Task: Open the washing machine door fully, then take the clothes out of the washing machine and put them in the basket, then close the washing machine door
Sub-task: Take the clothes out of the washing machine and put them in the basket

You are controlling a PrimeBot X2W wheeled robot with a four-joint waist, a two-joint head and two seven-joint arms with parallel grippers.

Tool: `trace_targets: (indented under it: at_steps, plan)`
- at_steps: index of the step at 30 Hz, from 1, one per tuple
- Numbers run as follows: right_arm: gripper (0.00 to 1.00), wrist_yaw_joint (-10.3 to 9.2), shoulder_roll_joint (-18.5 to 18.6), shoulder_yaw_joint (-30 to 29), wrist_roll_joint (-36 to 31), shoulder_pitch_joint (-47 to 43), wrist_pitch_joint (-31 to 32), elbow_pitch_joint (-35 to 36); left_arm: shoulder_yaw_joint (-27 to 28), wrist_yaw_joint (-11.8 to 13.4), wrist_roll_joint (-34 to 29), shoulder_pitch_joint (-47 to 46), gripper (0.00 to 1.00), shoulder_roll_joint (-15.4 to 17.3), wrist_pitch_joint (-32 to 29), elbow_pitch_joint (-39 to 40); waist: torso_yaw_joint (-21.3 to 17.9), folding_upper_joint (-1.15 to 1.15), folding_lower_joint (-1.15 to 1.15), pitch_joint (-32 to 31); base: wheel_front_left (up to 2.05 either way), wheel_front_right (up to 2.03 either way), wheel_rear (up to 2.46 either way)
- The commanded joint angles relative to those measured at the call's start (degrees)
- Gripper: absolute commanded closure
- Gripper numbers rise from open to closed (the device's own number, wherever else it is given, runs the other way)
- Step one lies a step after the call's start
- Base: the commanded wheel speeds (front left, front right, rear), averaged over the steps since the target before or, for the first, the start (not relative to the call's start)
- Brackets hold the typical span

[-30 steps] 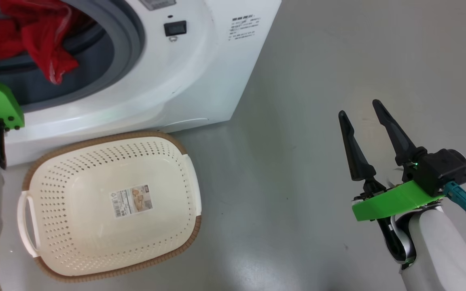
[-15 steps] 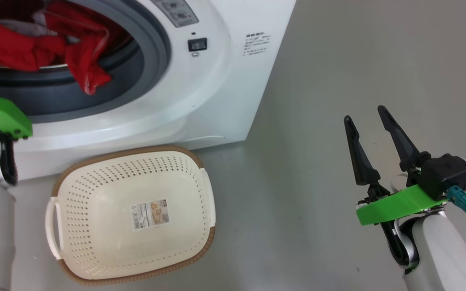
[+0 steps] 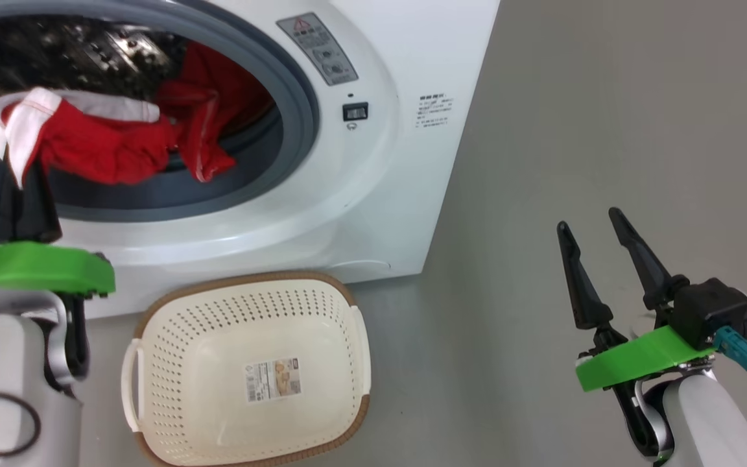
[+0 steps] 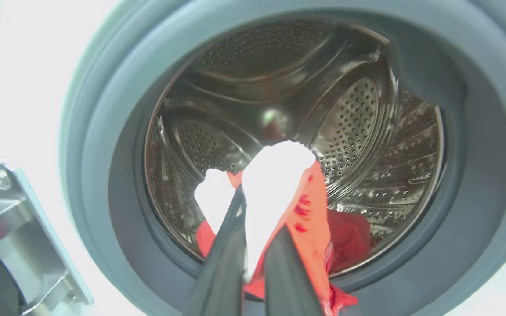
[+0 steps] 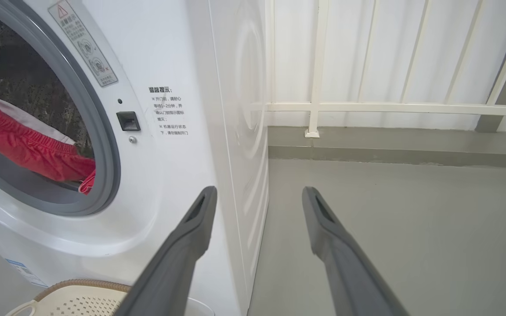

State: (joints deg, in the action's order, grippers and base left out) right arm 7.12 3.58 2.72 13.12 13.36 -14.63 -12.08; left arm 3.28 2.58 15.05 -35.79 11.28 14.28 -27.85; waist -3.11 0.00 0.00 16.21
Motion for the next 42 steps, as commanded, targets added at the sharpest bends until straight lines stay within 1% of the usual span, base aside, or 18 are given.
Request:
trace_targets:
  at_steps: [1,5,9,12,15,18,22,26,27,34,42]
  plan:
    - [0.00,0.36,-0.06,1.13,0.12,-1.06,-0.37,1.00,1.29,0.71,-0.30,2.58,1.00,1.97,-0.30,6.06,1.51,0.00,0.00,-3.10,0.00,0.00,0.00]
    - [0.00,0.36,-0.10,0.97,0.15,-1.91,-0.37,0.78,1.02,1.54,-0.33,6.90,1.00,1.62,-2.16,14.84,1.92,0.00,0.00,-5.08,0.00,0.00,0.00]
    - [0.00,0.36,-0.11,0.61,0.09,-2.71,-0.37,0.82,0.38,2.57,0.01,11.40,1.00,0.38,-4.83,24.13,2.24,0.00,0.00,-6.56,0.00,0.00,0.00]
    - [0.00,0.36,-0.13,0.53,0.11,-2.98,-0.37,0.91,-0.02,3.09,0.90,14.51,1.00,-0.72,-7.04,29.36,2.37,0.00,0.00,-6.92,0.00,0.00,0.00]
    - [0.00,0.36,-0.17,0.67,0.15,-3.14,-0.37,1.05,-0.12,2.83,3.32,17.40,1.00,-2.15,-8.94,30.43,2.45,0.00,0.00,-6.86,0.00,0.00,0.00]
    - [0.00,0.36,-0.23,1.06,0.31,-3.14,-0.37,1.13,-0.07,1.96,6.30,19.73,1.00,-3.64,-9.77,28.85,2.19,0.00,0.00,-6.31,0.00,0.00,0.00]
    - [0.00,0.36,-0.25,1.26,0.39,-2.73,-0.37,1.33,-0.51,0.74,8.94,21.11,1.00,-4.92,-9.53,23.57,1.86,0.00,0.00,-4.99,0.00,0.00,0.00]
    - [0.00,0.36,-0.11,1.47,0.37,-2.05,-0.37,1.56,-1.54,-0.44,10.54,20.61,1.00,-5.91,-8.63,15.91,1.27,0.00,0.00,-3.49,0.00,0.00,0.00]
    - [0.00,0.36,-0.11,1.47,0.37,-2.05,-0.37,1.56,-1.54,-0.44,10.54,20.61,1.00,-5.91,-8.63,15.91,1.27,0.00,0.00,-3.49,0.00,0.00,0.00]
    - [0.00,0.36,0.16,1.76,0.34,-1.09,-0.37,1.72,-3.62,-3.72,13.76,16.07,1.00,-7.32,-6.57,-2.21,0.30,0.00,0.00,-0.35,0.00,0.00,0.00]
    - [0.00,0.36,0.74,2.24,0.34,0.69,-0.37,2.28,-5.81,-5.79,17.51,8.08,1.00,-8.23,-5.43,-24.01,-0.29,0.00,0.00,3.85,0.00,0.00,0.00]
